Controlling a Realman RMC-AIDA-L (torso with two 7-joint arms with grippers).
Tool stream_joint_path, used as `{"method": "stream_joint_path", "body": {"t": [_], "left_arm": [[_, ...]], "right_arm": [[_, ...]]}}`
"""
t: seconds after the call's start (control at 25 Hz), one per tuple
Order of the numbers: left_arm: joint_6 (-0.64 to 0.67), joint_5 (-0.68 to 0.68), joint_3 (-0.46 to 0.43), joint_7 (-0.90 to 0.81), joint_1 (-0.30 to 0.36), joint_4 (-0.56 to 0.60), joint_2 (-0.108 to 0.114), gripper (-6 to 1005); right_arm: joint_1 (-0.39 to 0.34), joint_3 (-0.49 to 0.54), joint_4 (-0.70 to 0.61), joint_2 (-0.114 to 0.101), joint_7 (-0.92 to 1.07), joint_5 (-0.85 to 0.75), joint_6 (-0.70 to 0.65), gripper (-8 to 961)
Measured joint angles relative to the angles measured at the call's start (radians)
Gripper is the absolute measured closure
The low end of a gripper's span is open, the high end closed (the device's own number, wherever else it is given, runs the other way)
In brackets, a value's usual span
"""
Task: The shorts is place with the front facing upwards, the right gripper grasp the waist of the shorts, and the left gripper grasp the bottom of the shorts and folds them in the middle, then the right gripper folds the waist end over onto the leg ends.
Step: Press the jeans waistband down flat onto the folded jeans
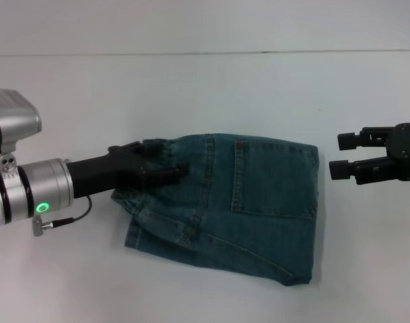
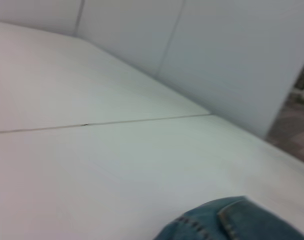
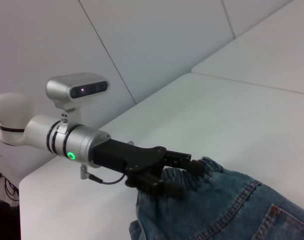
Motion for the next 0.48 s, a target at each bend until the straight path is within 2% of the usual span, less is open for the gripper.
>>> {"method": "stream_joint_path", "body": {"t": [0.16,0.28,0.36,0.48], "left_arm": [[-0.066,0.002,0.005,0.007,0.010,0.001,0.000,92],[-0.062,0.000,0.001,0.010,0.029,0.020,0.000,92],[-0.015,-0.007,-0.006,0.002,0.054,0.071,-0.001,92],[0.141,-0.027,-0.043,-0.024,0.104,0.176,-0.002,92]], "right_arm": [[0.001,0.000,0.000,0.001,0.000,0.000,0.000,6],[0.000,0.000,0.001,0.002,0.000,0.001,0.000,6],[0.000,0.000,0.001,0.002,0.000,0.002,0.000,6],[0.000,0.000,0.001,0.001,-0.001,0.001,-0.012,6]]}}
